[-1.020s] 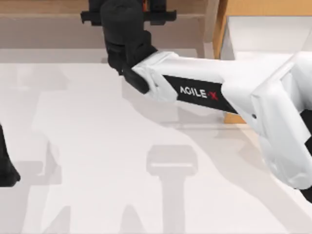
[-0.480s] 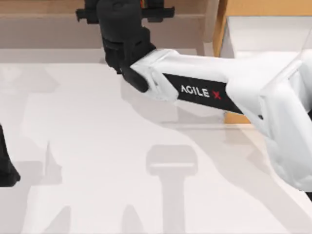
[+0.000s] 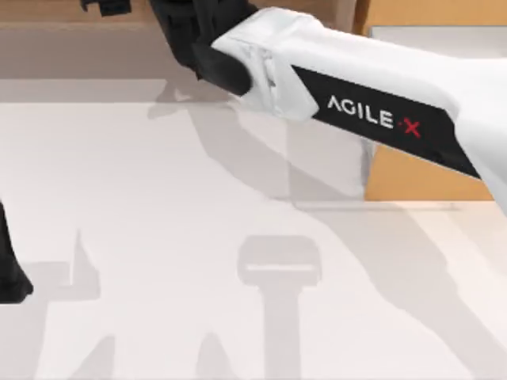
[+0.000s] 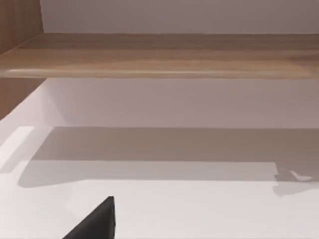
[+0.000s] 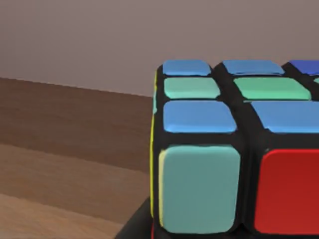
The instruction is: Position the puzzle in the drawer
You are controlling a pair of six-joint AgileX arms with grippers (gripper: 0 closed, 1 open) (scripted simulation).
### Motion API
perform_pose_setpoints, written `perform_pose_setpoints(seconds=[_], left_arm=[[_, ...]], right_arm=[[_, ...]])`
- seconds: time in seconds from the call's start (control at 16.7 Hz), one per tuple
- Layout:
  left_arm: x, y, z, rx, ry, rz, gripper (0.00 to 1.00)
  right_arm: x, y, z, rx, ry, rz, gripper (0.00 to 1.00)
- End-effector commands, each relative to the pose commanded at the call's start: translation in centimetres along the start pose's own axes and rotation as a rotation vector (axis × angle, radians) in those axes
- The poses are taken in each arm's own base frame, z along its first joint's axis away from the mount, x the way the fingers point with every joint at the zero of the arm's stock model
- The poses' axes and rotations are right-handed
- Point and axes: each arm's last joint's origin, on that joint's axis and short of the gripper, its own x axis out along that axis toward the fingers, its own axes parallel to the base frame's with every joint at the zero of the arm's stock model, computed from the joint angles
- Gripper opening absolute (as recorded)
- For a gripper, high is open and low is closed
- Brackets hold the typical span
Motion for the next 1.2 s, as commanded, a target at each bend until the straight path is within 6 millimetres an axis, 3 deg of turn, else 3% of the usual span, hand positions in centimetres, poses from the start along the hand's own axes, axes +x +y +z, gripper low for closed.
perform_pose_setpoints(seconds=[0.18, 0.42, 0.72, 0.96, 1.08, 1.2], left_arm=[[0.0, 0.0, 0.0, 0.000, 0.000, 0.000, 1.00], [0.0, 0.0, 0.0, 0.000, 0.000, 0.000, 1.00], [0.0, 0.0, 0.0, 0.000, 0.000, 0.000, 1.00], [0.0, 0.0, 0.0, 0.000, 0.000, 0.000, 1.00], [0.0, 0.0, 0.0, 0.000, 0.000, 0.000, 1.00], [0.0, 0.0, 0.0, 0.000, 0.000, 0.000, 1.00]], right_arm=[[-0.7, -2.1, 1.2, -0.010, 0.180, 0.070, 0.00], [-1.4, -7.1, 1.4, -0.008, 0.502, 0.082, 0.00], [-3.1, -15.4, 2.0, 0.051, 0.870, -0.003, 0.00], [-3.6, -23.6, 2.6, 0.137, 1.040, -0.134, 0.00], [-3.3, -27.5, 1.6, 0.176, 1.117, -0.198, 0.00], [-2.5, -30.4, -0.6, 0.207, 1.209, -0.238, 0.00]])
